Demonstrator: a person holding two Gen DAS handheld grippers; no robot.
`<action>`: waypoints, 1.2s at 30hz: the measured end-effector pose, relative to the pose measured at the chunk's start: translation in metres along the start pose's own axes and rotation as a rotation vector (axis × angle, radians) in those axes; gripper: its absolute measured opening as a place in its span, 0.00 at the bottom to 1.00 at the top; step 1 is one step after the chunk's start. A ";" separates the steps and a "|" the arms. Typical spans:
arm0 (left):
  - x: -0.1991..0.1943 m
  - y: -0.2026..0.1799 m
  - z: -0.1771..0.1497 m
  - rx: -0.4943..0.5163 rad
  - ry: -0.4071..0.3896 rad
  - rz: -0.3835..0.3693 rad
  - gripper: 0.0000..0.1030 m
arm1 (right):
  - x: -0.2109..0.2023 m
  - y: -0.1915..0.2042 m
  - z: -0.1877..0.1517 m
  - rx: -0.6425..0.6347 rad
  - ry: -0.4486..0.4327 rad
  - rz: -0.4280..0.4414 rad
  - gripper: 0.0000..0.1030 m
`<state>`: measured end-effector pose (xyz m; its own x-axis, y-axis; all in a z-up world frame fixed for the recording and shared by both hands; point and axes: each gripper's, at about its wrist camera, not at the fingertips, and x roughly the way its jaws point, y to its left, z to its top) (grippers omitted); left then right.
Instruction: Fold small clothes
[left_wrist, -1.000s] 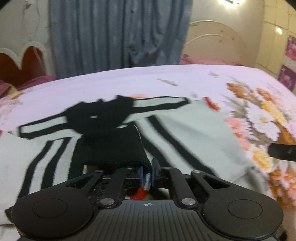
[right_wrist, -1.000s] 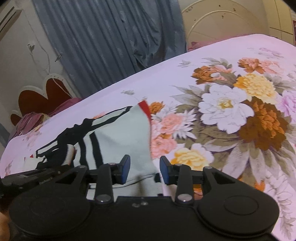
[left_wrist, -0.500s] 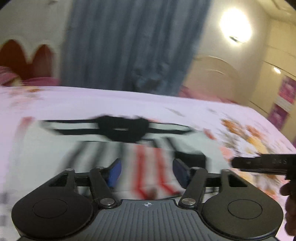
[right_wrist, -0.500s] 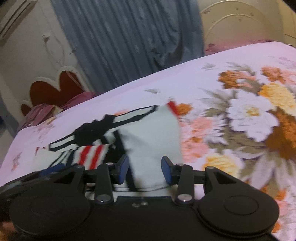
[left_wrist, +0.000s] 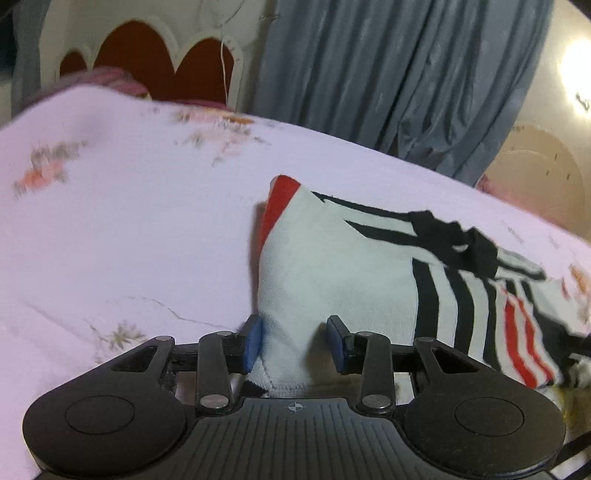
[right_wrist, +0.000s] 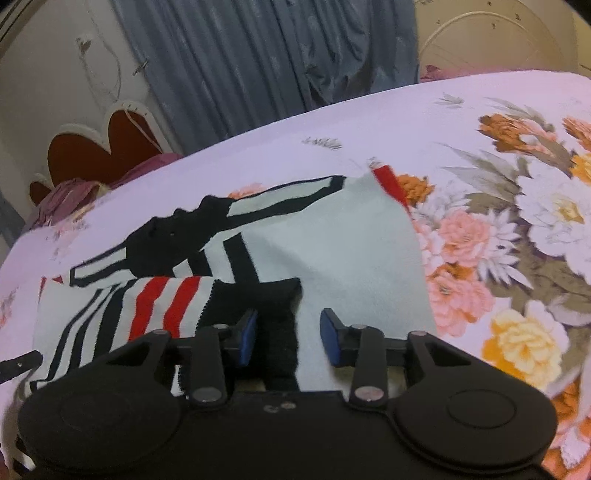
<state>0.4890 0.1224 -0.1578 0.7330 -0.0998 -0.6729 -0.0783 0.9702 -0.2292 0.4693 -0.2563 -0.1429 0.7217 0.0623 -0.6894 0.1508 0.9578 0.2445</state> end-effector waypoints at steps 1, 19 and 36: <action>0.004 0.005 -0.001 -0.029 0.010 -0.018 0.36 | 0.002 0.003 0.000 -0.015 0.002 0.001 0.21; 0.000 0.025 0.024 -0.014 -0.124 -0.053 0.74 | -0.011 -0.003 0.000 0.023 -0.056 0.035 0.35; 0.069 0.034 0.069 -0.017 -0.056 -0.204 0.07 | -0.017 0.016 0.012 -0.114 -0.157 -0.037 0.05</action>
<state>0.5835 0.1639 -0.1634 0.7709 -0.2815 -0.5713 0.0650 0.9271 -0.3691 0.4671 -0.2452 -0.1191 0.8151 -0.0092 -0.5792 0.1080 0.9848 0.1363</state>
